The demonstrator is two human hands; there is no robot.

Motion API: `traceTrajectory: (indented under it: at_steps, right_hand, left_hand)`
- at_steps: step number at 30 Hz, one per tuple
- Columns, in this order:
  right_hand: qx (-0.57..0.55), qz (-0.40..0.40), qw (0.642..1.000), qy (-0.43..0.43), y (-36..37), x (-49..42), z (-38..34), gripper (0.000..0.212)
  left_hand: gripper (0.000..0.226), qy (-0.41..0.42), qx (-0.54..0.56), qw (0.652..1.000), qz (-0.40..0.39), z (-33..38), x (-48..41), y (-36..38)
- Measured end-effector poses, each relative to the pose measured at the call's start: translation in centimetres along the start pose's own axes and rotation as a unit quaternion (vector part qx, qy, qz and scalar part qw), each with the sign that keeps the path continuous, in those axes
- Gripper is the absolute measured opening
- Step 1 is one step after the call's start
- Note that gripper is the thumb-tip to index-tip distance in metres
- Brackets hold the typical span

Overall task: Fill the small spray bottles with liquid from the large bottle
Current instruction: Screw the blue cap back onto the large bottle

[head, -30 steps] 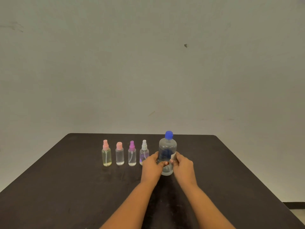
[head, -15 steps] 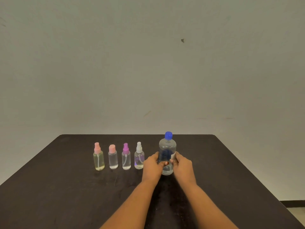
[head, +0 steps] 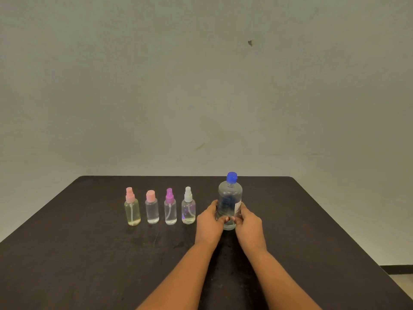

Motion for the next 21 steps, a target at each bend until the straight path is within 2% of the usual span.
traceTrajectory:
  at_steps: [7,13,21]
  right_hand:
    - [0.013,-0.003,0.999,0.048,0.3,0.6,1.0,0.05]
    - [0.044,0.005,0.997,0.067,0.2,1.9,0.4,0.055]
    - [0.075,0.026,0.996,0.038,0.5,4.1,-1.6,0.045]
  left_hand:
    - [0.055,-0.025,-0.018,0.999,-0.027,-0.8,1.3,0.2]
    - [0.051,-0.024,-0.06,0.997,-0.036,-0.1,3.0,-0.4]
    - [0.055,-0.046,-0.146,0.987,-0.045,-0.7,6.1,-2.5]
Point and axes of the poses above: each hand's wrist, its own x-axis away from the middle knuckle, its own y-axis out of the palm, z = x × y, the point moved 10 cm from there along -x, towards the middle knuckle, and after that the axes turned 13 degrees about -z, right-handed, at the moved point
